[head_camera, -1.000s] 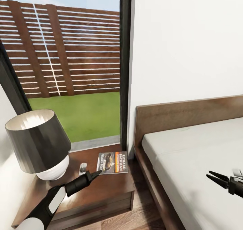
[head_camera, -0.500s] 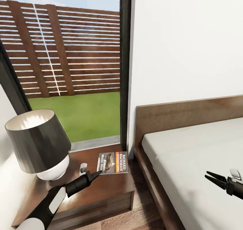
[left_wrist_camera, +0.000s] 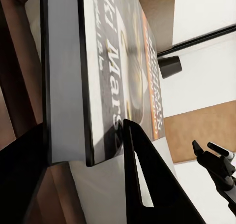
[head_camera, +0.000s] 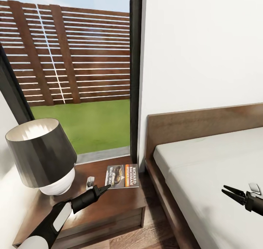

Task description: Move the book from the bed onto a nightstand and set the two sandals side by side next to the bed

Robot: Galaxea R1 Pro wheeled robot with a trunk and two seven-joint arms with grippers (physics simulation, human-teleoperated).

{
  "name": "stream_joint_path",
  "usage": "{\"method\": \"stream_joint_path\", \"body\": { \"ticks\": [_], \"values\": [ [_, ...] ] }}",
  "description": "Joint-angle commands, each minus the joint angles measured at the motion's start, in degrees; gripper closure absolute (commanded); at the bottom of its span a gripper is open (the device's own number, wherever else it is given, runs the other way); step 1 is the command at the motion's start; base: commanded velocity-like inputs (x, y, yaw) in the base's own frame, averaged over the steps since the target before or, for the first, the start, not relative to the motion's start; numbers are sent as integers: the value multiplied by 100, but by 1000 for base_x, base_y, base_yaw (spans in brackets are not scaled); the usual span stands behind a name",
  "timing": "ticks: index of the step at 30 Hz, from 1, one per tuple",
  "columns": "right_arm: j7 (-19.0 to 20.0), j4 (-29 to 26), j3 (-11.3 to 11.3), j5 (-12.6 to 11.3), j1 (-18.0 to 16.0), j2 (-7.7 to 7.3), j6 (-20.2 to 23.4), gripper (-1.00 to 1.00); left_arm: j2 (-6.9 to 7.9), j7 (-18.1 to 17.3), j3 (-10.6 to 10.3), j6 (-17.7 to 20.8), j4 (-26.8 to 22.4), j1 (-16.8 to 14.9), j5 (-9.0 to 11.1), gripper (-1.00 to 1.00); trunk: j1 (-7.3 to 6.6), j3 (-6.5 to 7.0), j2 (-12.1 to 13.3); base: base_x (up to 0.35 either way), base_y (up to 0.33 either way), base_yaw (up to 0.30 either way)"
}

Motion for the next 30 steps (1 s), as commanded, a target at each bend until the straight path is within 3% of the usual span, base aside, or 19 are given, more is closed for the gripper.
{"method": "stream_joint_path", "body": {
  "ticks": [1,24,30],
  "values": [
    [19,2,-1,-18,-3,-1,60,-100,0,-9,6,50,0,-3,30,100,-1,-5,-2,0,0,16],
    [19,2,-1,-18,-1,5,52,-100,-6,-9,4,50,0,-3,30,100,-1,-5,-2,0,0,249],
    [19,2,-1,-18,-1,6,51,-100,-8,-9,4,50,0,-3,30,100,-1,-5,-2,0,0,103]
  ]
}}
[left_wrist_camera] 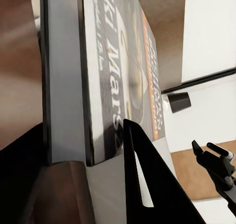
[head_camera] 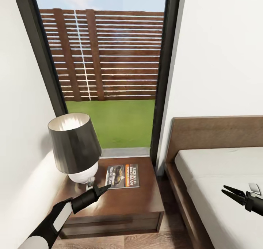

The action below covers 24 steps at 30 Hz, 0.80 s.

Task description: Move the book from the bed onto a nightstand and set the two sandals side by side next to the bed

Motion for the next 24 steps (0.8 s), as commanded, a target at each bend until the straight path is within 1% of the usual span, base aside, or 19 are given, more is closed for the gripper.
{"method": "stream_joint_path", "body": {
  "ticks": [1,7,9,11,12,13,14,15,16,19,21,24],
  "values": [
    [19,2,-1,-19,-3,0,60,-100,0,-9,4,50,1,-3,30,100,-1,-5,-2,0,0,26],
    [-3,2,-1,-19,-3,1,50,-100,-2,-3,4,50,1,-3,30,100,-1,-5,-2,132,-19,6],
    [-130,2,-1,-14,-5,25,-84,-100,-18,-1,4,50,1,-3,30,100,-1,-5,-2,56,-6,0],
    [-596,-5,-1,-10,-6,100,-416,-100,-35,0,4,50,1,-3,30,100,-1,-5,-2,23,-2,0],
    [-947,-24,1,-2,-5,162,-588,-100,-42,0,4,50,1,-3,27,100,-1,-5,-2,12,-1,0],
    [-1536,-61,12,14,-4,238,-788,-100,-52,0,4,50,1,-3,24,100,-1,-5,-2,6,-1,0],
    [-1889,-109,17,23,-4,267,-868,-100,-62,0,4,50,1,-3,23,100,-1,-5,-2,4,0,0],
    [-2152,-211,20,30,-6,285,-920,-100,-68,0,4,50,1,-3,23,100,-1,-5,-2,2,0,0],
    [-2328,-374,22,35,-7,299,-953,-100,-72,0,4,50,1,-3,22,100,-1,-5,-2,2,0,0],
    [-2667,-968,32,47,-5,330,-998,-100,-77,31,4,50,1,-3,22,100,-1,-5,-2,0,0,0],
    [-2873,-1143,42,54,-7,349,-1035,-100,-79,122,4,50,1,-3,20,100,-1,-5,-2,0,0,0],
    [-2994,-1259,44,57,-9,372,-1089,-100,-86,218,4,50,1,-3,21,100,-1,-5,-2,0,0,0]
  ]
}}
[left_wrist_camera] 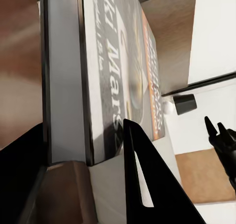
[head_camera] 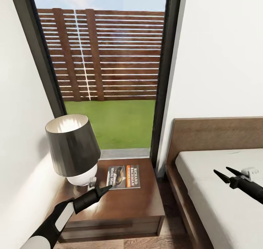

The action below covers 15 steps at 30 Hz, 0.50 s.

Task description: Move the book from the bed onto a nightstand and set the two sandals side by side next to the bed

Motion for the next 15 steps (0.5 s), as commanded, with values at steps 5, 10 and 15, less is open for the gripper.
{"method": "stream_joint_path", "body": {
  "ticks": [5,10,15],
  "values": [
    [10,-415,3,-40,-3,93,-10,-100,-2,25,4,50,0,-3,35,100,-1,-5,-2,0,0,0],
    [37,-486,-1,-39,-1,301,-15,-100,-4,30,4,50,19,-3,43,100,-1,-5,-2,79,0,0],
    [32,-478,-1,-39,2,311,-15,-100,-44,36,4,50,61,-3,41,100,-1,-5,-2,194,0,0]
  ]
}}
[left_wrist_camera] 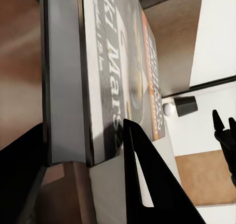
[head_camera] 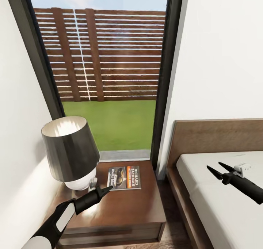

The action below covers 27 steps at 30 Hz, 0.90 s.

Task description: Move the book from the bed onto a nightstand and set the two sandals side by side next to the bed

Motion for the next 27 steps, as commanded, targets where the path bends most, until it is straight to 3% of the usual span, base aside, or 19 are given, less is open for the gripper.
{"method": "stream_joint_path", "body": {
  "ticks": [1,11,16,27],
  "values": [
    [22,6,3,-33,-3,0,11,-100,-10,-7,5,44,10,-3,29,100,0,-5,-2,53,0,0],
    [0,-30,1,-33,-4,17,-12,-100,-28,-5,5,38,19,-3,26,100,0,-5,-2,10,0,0],
    [-5,-61,0,-25,-3,24,-380,-100,-35,112,5,38,19,-3,26,100,0,-5,-2,0,0,0],
    [-14,-65,0,2,-2,25,-695,-100,-37,143,5,38,19,-3,26,100,198,-167,-363,0,0,0]
  ]
}}
